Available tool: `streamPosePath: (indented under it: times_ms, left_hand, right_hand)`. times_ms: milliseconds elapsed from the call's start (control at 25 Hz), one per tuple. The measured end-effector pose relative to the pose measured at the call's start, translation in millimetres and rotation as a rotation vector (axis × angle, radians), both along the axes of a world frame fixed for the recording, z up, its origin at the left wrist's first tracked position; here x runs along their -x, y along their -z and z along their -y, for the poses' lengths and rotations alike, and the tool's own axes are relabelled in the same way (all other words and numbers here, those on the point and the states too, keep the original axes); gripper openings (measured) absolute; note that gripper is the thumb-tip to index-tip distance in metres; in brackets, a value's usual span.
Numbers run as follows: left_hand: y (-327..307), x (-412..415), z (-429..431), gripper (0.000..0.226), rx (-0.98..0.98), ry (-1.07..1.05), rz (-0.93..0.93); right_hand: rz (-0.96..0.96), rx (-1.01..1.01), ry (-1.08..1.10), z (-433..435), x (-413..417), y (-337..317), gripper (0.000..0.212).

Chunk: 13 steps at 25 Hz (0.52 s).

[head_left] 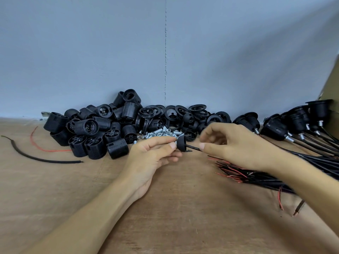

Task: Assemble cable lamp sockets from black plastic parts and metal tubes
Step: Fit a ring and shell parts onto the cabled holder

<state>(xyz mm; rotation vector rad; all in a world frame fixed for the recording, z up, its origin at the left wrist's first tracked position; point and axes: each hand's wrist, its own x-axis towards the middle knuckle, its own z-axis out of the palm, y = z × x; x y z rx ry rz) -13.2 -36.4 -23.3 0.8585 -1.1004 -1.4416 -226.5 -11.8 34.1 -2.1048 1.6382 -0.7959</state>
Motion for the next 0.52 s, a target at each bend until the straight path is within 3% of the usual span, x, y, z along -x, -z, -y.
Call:
streamPosePath:
  times_ms: [80, 240, 520]
  left_hand:
    - [0.3, -1.2, 1.5, 0.013, -0.011, -0.012, -0.016]
    - [0.5, -2.6, 1.7, 0.014, 0.016, 0.069, 0.033]
    - [0.0, 1.8, -2.9, 0.025, 0.014, 0.179, 0.055]
  right_hand:
    - [-0.158, -0.098, -0.010, 3.3, 14.3, -8.9, 0.018]
    - [-0.095, -0.235, -0.094, 3.9, 14.2, 0.7, 0.023]
    - [0.033, 0.038, -0.002, 6.8, 1.7, 12.5, 0.022]
